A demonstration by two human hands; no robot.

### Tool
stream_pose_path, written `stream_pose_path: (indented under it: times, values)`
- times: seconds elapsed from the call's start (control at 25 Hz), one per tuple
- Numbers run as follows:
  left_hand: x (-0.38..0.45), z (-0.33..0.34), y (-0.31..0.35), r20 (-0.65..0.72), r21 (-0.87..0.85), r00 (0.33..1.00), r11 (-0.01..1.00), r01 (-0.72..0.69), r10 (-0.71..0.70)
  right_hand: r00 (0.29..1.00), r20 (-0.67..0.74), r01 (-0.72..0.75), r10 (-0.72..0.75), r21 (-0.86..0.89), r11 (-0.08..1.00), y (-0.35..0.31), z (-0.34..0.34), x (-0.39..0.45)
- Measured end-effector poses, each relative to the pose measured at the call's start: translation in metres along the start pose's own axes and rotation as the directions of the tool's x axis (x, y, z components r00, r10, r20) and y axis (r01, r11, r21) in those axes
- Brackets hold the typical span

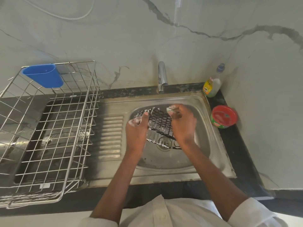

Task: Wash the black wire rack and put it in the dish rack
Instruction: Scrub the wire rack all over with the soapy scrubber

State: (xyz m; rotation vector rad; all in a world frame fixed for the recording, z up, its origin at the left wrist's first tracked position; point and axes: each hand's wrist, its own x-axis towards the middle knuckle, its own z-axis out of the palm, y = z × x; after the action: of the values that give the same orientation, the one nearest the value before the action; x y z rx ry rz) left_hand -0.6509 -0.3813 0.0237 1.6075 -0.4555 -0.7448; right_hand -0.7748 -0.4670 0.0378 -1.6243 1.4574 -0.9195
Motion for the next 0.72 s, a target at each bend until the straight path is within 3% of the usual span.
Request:
stream_pose_path:
  times: [0.04,0.08,0.12,0.2,0.28,0.36,0.48,0.64,0.72]
  values:
    - [0.0,0.001,-0.002,-0.016,-0.032,0.999,0.999,0.037,-0.038,0.994,-0.06,0.073,-0.089,-0.224,0.972,0.005,-0.006,-0.005]
    - [0.0,0.002,-0.005,-0.035,-0.083,0.996,0.994,0.075,-0.079,0.979,-0.109,0.13,-0.175,-0.328,0.936,0.008,-0.01,-0.011]
    - [0.002,0.002,-0.008,-0.051,-0.13,0.991,0.985,0.116,-0.123,0.962,-0.111,0.204,-0.249,-0.314,0.927,0.007,-0.011,-0.017]
    - [0.008,0.004,-0.012,-0.058,-0.174,0.985,0.973,0.153,-0.165,0.92,0.013,0.389,-0.393,-0.179,0.904,-0.001,0.001,-0.035]
    - [0.011,0.005,-0.012,-0.09,-0.236,0.976,0.956,0.173,-0.199,0.867,0.119,0.498,-0.484,-0.157,0.853,0.001,0.008,-0.045]
    - [0.013,0.003,-0.014,-0.13,-0.288,0.961,0.937,0.198,-0.243,0.882,0.083,0.467,-0.463,-0.268,0.842,0.021,-0.003,-0.033]
    - [0.011,0.005,-0.017,-0.157,-0.301,0.957,0.934,0.19,-0.245,0.934,-0.077,0.289,-0.35,-0.414,0.863,0.044,-0.019,-0.021]
    - [0.006,0.012,-0.015,-0.198,-0.335,0.946,0.925,0.181,-0.257,0.87,0.117,0.493,-0.48,-0.162,0.854,0.012,0.015,-0.043]
    - [0.006,0.01,-0.015,-0.201,-0.408,0.93,0.889,0.207,-0.308,0.867,0.124,0.497,-0.482,-0.186,0.847,0.029,0.003,-0.036]
